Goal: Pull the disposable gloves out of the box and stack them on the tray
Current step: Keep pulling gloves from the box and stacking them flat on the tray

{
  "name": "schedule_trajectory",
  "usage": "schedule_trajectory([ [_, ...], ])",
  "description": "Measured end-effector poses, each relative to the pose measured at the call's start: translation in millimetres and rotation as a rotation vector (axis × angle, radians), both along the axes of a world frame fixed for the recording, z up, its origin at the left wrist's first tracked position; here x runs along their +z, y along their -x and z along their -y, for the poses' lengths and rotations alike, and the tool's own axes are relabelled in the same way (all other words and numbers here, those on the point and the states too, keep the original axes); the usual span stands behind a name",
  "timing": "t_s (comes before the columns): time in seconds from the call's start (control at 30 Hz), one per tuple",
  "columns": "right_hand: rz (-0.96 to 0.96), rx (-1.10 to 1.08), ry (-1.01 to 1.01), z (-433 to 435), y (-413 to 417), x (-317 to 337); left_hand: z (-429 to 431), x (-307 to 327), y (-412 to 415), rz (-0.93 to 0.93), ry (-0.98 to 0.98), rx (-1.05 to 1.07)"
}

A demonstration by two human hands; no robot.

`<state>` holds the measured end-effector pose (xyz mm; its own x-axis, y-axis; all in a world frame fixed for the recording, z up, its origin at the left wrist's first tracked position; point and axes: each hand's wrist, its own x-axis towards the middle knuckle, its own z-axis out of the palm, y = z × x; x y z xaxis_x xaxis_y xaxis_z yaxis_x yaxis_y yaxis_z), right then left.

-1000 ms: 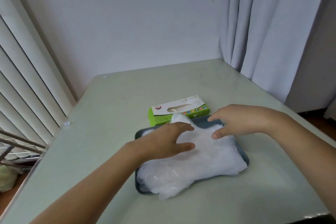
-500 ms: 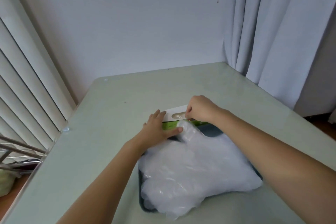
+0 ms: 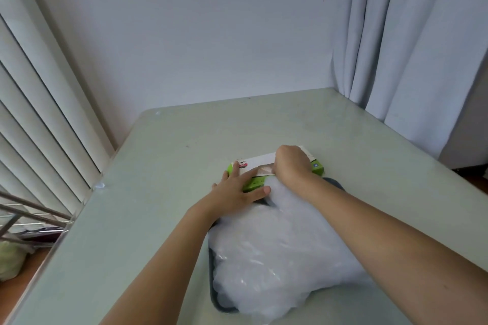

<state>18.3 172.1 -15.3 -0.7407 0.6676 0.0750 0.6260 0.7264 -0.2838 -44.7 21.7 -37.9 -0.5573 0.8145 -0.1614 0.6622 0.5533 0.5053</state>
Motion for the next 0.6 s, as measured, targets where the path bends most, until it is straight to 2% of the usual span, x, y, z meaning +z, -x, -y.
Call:
schedule_trajectory([
  [0.17,-0.079,0.082,0.157,-12,-4,-13,-1,-3,2,0.032,-0.002,0.025],
  [0.3,-0.27,0.079,0.309,-20,-10,-16,-2,-4,3,0.003,0.021,0.017],
  [0.6,-0.46,-0.057,0.654,-30,-12,-6,-3,-7,7,-0.041,0.028,0.01],
])
